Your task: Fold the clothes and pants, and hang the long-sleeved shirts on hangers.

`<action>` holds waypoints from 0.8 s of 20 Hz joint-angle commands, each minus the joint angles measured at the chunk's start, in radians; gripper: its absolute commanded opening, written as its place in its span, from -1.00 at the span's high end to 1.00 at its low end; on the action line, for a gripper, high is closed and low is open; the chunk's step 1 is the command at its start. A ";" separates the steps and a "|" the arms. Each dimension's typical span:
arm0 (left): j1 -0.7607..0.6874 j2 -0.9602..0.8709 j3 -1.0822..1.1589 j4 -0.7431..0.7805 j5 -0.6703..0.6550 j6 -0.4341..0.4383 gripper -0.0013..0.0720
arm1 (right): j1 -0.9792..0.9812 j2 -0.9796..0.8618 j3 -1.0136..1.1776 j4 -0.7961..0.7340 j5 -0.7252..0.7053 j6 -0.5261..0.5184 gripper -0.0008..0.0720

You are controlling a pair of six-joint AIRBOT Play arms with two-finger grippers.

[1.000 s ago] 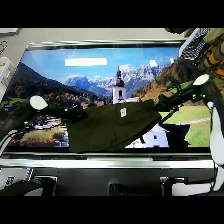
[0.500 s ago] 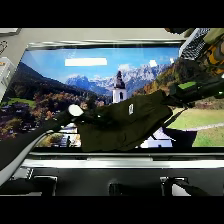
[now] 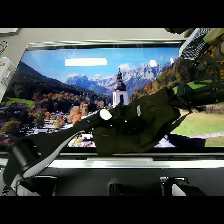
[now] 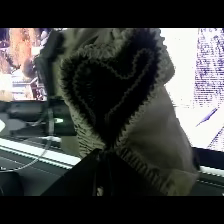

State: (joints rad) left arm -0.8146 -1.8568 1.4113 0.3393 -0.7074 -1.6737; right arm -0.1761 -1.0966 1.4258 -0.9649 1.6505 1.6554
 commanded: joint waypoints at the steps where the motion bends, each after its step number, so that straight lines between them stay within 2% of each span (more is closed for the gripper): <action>1: -0.027 -0.071 0.095 -0.030 -0.003 0.010 0.93 | 0.001 0.010 0.001 -0.057 0.008 0.030 0.88; 3: 0.003 -0.065 0.095 -0.020 -0.052 0.010 0.93 | 0.001 0.010 0.001 -0.092 0.008 0.035 0.88; 5: 0.058 -0.048 0.092 0.034 -0.178 0.005 0.94 | 0.001 0.010 0.001 -0.093 0.003 0.035 0.88; 6: 0.087 -0.030 0.092 0.096 -0.234 -0.012 0.94 | 0.001 0.010 0.001 -0.093 0.000 0.035 0.88; 9: 0.190 0.081 0.092 0.391 -0.350 -0.142 0.94 | 0.001 0.010 0.001 -0.091 -0.021 0.048 0.88; 11: 0.274 0.176 0.093 0.532 -0.406 -0.184 0.94 | 0.001 0.010 0.001 -0.064 -0.039 0.058 0.88; 13: 0.367 0.270 0.092 0.618 -0.464 -0.211 0.93 | 0.029 0.010 0.001 -0.050 -0.039 0.059 0.88; 16: 0.503 0.391 0.093 0.676 -0.542 -0.219 0.93 | 0.200 0.008 0.001 -0.094 -0.077 0.101 0.88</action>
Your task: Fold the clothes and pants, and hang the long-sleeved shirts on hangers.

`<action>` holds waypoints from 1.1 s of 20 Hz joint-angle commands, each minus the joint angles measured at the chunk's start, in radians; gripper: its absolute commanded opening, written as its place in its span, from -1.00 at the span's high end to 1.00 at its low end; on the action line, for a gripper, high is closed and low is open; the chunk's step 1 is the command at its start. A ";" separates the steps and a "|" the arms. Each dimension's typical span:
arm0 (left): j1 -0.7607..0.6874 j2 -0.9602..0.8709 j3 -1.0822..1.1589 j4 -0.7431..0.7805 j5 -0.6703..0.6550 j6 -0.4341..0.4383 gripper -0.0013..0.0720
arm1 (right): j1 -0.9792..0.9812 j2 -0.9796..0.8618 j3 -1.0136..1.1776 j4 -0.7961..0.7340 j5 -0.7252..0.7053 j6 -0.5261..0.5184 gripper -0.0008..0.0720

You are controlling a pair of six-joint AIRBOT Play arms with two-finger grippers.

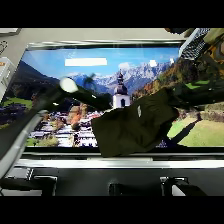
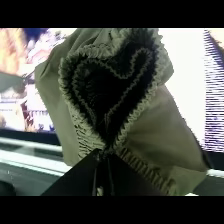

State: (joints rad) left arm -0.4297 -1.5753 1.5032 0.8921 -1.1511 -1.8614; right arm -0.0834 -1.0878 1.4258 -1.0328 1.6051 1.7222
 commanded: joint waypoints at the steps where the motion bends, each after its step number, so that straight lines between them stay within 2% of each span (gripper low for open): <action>1: 0.160 0.146 0.001 0.131 -0.119 -0.031 0.93 | 0.181 -0.003 -0.003 -0.066 -0.053 0.064 0.88; 4: 0.267 0.234 0.001 0.141 -0.142 -0.031 0.93 | 0.379 -0.017 -0.042 -0.174 -0.109 0.161 0.88; 10: 0.407 0.330 0.001 0.140 -0.143 -0.032 0.93 | 0.692 -0.121 -0.092 -0.188 -0.254 0.284 0.88; 15: 0.433 0.343 0.001 0.140 -0.143 -0.032 0.93 | 0.871 -0.238 -0.092 -0.207 -0.272 0.325 0.88; 19: 0.433 0.343 0.001 0.140 -0.143 -0.032 0.93 | 0.938 -0.320 -0.092 -0.212 -0.269 0.332 0.87; 20: 0.433 0.343 0.001 0.140 -0.143 -0.032 0.93 | 0.946 -0.338 -0.092 -0.212 -0.269 0.332 0.79; 22: 0.433 0.343 0.001 0.140 -0.143 -0.032 0.93 | 0.950 -0.372 -0.092 -0.214 -0.269 0.332 0.31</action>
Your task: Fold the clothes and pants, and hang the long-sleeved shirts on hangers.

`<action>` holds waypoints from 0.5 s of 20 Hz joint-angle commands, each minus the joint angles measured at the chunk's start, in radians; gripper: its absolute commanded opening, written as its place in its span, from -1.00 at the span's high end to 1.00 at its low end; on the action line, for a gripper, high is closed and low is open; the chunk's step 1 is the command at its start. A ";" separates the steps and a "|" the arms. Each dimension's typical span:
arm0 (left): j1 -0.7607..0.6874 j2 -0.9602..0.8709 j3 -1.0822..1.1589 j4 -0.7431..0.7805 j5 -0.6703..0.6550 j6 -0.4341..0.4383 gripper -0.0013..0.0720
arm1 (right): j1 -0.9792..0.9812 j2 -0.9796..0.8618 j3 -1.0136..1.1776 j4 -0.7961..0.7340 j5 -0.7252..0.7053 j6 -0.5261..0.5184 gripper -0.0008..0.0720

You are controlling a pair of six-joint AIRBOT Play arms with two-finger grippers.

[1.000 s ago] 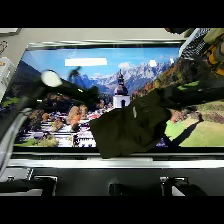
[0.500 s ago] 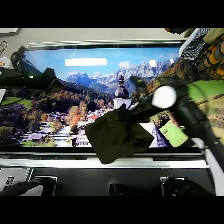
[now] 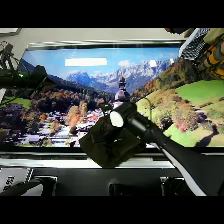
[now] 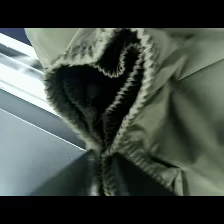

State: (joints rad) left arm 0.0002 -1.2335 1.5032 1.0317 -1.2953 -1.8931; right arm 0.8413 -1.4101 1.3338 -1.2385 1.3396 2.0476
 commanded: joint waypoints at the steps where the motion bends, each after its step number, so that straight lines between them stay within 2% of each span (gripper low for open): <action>1: 0.003 0.002 0.001 0.001 0.002 0.000 0.93 | 0.026 -0.062 0.000 -0.009 -0.004 0.006 0.06; 2: 0.003 0.002 0.001 0.001 0.002 0.000 0.93 | 0.026 -0.071 0.000 -0.008 -0.003 0.005 -0.09; 3: 0.003 0.002 0.001 0.001 0.002 0.000 0.93 | 0.026 -0.072 0.000 0.002 -0.003 0.000 -0.14; 5: 0.003 0.002 0.001 0.000 0.002 0.000 0.93 | 0.014 -0.056 0.002 0.050 0.023 -0.029 -0.47; 7: 0.003 0.002 0.001 0.001 0.003 0.000 0.93 | -0.022 -0.003 0.003 0.120 0.045 -0.068 -0.60; 8: 0.003 0.002 0.001 0.001 0.005 0.000 0.93 | -0.057 0.037 0.007 0.166 0.048 -0.084 -0.79; 10: 0.003 0.002 0.001 0.001 0.005 0.000 0.93 | -0.158 0.124 0.024 0.220 0.050 -0.100 -0.86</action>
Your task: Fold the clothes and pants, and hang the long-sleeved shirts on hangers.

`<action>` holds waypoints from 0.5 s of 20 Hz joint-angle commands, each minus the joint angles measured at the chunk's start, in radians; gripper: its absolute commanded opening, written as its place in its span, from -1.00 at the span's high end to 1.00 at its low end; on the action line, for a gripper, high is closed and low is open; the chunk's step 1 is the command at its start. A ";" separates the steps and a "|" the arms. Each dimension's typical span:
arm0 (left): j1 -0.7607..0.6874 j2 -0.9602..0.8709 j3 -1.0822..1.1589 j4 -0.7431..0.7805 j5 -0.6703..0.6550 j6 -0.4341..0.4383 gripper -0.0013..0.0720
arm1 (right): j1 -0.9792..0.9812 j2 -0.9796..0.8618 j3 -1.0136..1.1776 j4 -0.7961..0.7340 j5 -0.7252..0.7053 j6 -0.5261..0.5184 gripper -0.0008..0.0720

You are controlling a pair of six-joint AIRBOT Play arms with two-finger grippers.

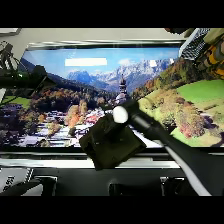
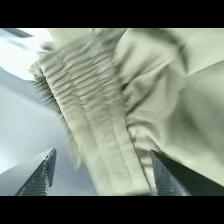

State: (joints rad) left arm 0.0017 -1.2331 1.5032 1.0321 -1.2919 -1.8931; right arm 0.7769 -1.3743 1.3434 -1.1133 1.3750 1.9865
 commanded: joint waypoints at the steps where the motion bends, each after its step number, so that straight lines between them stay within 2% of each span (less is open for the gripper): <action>1: 0.001 0.001 0.001 0.000 0.001 0.000 0.93 | -0.156 0.130 0.026 0.093 0.017 -0.039 -0.85; 4: 0.001 0.001 0.001 0.000 -0.003 0.007 0.93 | -0.420 0.207 0.034 0.062 0.087 -0.125 -0.88; 6: 0.001 0.001 0.001 0.000 -0.003 0.008 0.93 | -0.604 0.187 0.034 0.069 0.163 -0.259 -0.92; 8: 0.001 0.001 0.001 0.000 -0.003 0.009 0.93 | -0.753 0.128 0.034 0.117 0.243 -0.436 -0.92; 10: 0.001 0.001 0.001 0.000 -0.003 0.040 0.93 | -0.849 0.042 0.030 0.188 0.344 -0.548 -0.92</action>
State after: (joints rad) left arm 0.0017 -1.2327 1.5032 1.0325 -1.2949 -1.8809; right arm 0.0967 -1.2610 1.3746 -1.0054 1.5764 1.6432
